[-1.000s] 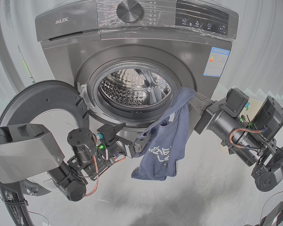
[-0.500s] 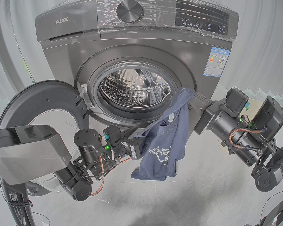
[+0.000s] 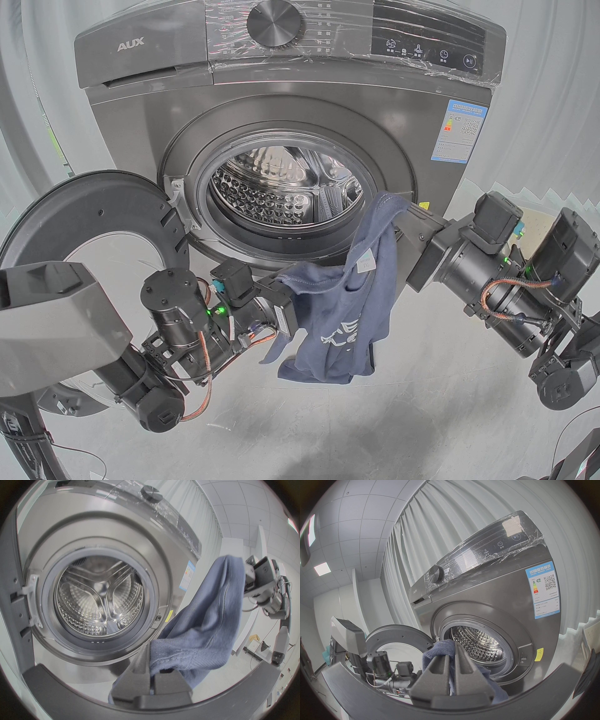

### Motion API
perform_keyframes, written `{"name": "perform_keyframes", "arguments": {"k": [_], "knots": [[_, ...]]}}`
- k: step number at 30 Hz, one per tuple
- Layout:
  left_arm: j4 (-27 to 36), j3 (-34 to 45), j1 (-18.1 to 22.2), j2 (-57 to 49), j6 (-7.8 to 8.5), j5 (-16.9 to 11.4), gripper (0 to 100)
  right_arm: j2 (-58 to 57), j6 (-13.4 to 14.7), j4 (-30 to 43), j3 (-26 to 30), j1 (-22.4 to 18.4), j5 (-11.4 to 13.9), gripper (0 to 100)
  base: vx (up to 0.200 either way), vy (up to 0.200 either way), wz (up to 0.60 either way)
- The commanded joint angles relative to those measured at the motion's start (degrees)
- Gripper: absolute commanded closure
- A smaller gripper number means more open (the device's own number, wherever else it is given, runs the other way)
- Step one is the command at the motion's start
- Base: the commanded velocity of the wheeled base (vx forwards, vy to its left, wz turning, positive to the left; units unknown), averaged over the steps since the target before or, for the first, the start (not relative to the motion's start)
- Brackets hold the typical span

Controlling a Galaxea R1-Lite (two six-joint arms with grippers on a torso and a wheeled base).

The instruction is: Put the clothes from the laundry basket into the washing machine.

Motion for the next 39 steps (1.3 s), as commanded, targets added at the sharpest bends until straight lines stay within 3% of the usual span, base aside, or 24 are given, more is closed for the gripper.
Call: {"name": "perform_keyframes", "arguments": {"k": [1, 13, 19, 31, 39], "knots": [[0.0, 3.0, -0.4, -6.0, 0.03, -0.2, 100, 1.0, 0.3, -0.3, 0.3, 0.3, 0.0, 100, 0.000, 0.000, 0.00], [-0.1, 9.0, 0.5, -15.0, -1.47, -0.2, 100, 1.9, 0.4, -1.8, -0.1, 2.0, -0.1, 100, 0.000, 0.000, 0.00], [0.0, 7.6, 1.7, -18.8, -3.14, -0.7, 100, 1.8, 0.4, -2.1, 0.0, 1.4, -0.3, 100, 0.000, 0.000, 0.00], [0.1, 6.8, 3.0, -22.0, -2.52, -0.6, 100, 1.8, 0.3, -2.2, -0.8, -1.2, -0.3, 100, 0.000, 0.000, 0.00], [0.2, 6.5, 4.0, -23.8, -2.26, -0.7, 100, 1.4, 0.3, -2.2, -4.2, -1.4, -1.2, 100, 0.000, 0.000, 0.00]]}}
